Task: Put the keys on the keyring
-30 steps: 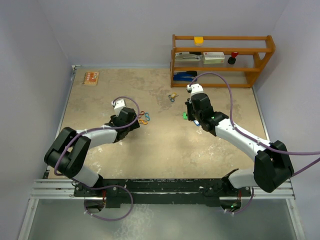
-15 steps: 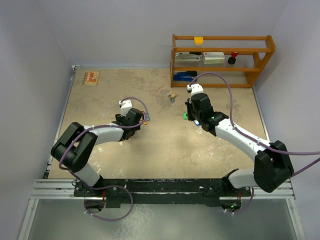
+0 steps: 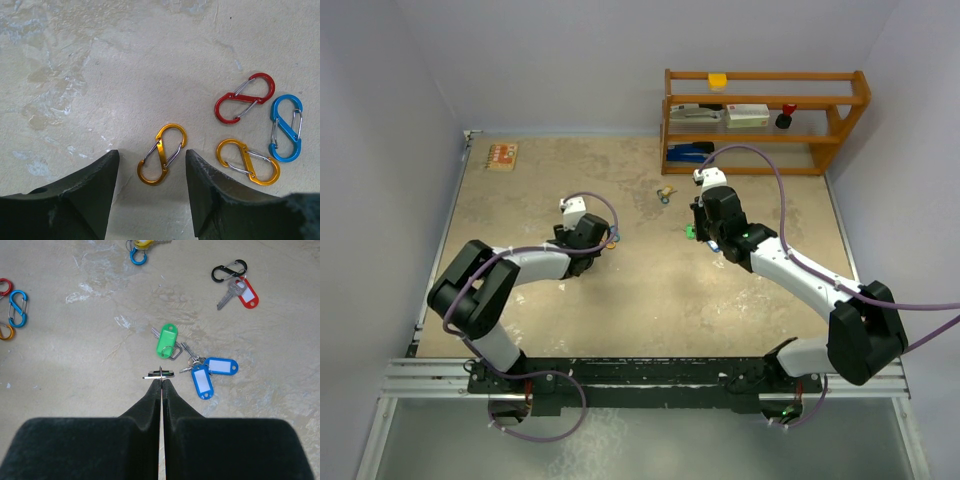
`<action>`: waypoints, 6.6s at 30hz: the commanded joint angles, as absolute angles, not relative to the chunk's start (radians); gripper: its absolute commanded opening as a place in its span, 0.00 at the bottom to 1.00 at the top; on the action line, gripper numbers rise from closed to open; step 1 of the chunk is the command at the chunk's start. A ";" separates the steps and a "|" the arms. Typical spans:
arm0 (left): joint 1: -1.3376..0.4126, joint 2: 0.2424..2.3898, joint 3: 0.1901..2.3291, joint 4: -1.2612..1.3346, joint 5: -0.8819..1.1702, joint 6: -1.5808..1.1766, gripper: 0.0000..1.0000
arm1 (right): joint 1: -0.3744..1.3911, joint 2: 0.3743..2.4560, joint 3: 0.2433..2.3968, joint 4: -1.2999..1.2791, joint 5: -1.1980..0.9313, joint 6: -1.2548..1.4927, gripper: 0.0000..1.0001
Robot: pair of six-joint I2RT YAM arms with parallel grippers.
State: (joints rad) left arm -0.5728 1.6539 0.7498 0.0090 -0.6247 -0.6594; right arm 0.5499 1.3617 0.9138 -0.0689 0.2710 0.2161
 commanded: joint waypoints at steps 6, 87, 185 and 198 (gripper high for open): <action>-0.575 1.699 0.772 0.007 -0.617 -0.623 0.47 | 0.557 1.348 0.913 -0.040 0.281 0.203 0.00; -0.803 1.584 0.989 0.118 -0.136 -0.599 0.00 | 0.706 1.333 0.827 0.148 -0.049 0.009 0.00; -0.754 1.389 0.894 -0.074 -0.490 -0.729 0.74 | 0.677 1.503 1.042 0.029 0.398 0.036 0.00; -0.710 1.370 0.860 -0.063 -0.480 -0.742 0.74 | 0.585 1.729 1.198 0.054 0.326 0.074 0.00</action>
